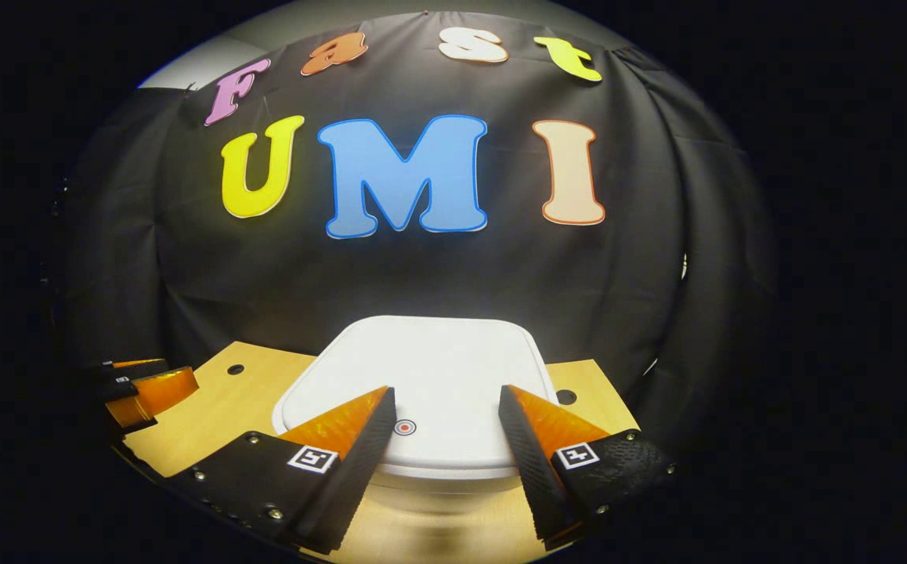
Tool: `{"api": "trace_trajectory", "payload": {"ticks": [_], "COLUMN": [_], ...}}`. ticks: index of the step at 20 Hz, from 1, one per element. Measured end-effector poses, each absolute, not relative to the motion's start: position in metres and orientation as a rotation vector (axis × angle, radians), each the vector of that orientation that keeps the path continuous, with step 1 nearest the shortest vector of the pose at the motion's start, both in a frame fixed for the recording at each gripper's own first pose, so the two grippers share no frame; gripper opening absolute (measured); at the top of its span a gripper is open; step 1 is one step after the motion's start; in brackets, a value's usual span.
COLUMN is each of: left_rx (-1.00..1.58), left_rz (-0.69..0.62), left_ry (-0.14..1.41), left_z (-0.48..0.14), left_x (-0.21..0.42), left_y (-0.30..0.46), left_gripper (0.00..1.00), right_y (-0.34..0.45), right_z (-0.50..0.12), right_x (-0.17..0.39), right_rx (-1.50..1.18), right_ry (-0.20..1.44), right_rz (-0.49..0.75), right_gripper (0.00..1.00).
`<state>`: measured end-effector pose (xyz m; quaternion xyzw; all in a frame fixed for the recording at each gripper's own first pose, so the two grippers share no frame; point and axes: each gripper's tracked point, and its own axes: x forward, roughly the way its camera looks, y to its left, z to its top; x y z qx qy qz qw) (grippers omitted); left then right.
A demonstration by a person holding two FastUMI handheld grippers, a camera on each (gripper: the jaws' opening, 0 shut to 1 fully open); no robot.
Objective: Press the lid of the desktop garbage bin to open it, pick up the crumpled paper on the desktop and throw it into the bin, then pick up the pop can on the desktop and drop it into the bin, and finally close the garbage bin lid.
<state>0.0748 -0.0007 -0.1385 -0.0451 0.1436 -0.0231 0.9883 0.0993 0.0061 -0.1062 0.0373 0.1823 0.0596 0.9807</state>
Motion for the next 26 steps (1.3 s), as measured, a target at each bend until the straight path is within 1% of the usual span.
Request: {"api": "trace_trajectory", "payload": {"ticks": [4,6,8,9,17,18,19,20,22,23,26], "left_rx": [-0.081,-0.085,-0.085,-0.085,-0.062,-0.062,-0.062,-0.062,-0.050,-0.038,-0.017], "left_rz": [-0.060,-0.066,-0.070,-0.072,-0.077,-0.076,-0.074,-0.073,-0.072,-0.070,-0.070], "left_ry": [0.289,0.291,0.293,0.293,0.276,0.273,0.266,0.255,0.229,0.217,0.172], "left_z": [-0.140,-0.142,-0.143,-0.142,-0.135,-0.134,-0.132,-0.126,-0.113,-0.106,-0.083], "left_x": [0.075,0.075,0.076,0.076,0.077,0.076,0.075,0.075,0.073,0.073,0.070], "left_y": [-0.008,-0.012,-0.014,-0.016,-0.018,-0.018,-0.018,-0.017,-0.018,-0.016,-0.015], "left_gripper": [0.88,0.85,0.85,0.88,0.88,0.82,0.82,0.85,0.85,0.82,0.86], "right_y": [0.006,0.006,0.007,0.006,0.006,0.006,0.005,0.006,0.006,0.005,0.001], "right_z": [-0.109,-0.113,-0.118,-0.113,-0.108,-0.108,-0.108,-0.108,-0.106,-0.105,-0.086], "right_x": [0.098,0.098,0.096,0.097,0.099,0.099,0.098,0.099,0.099,0.098,0.096], "right_rx": [0.053,0.068,0.066,0.064,0.097,0.098,0.099,0.100,0.104,0.105,0.104], "right_ry": [0.352,0.362,0.352,0.339,0.338,0.339,0.337,0.336,0.332,0.332,0.287], "right_rz": [0.117,0.118,0.116,0.112,0.108,0.108,0.109,0.111,0.115,0.115,0.101], "right_gripper": [0.86,0.86,0.87,0.87,0.86,0.86,0.86,0.86,0.86,0.85,0.86]}}
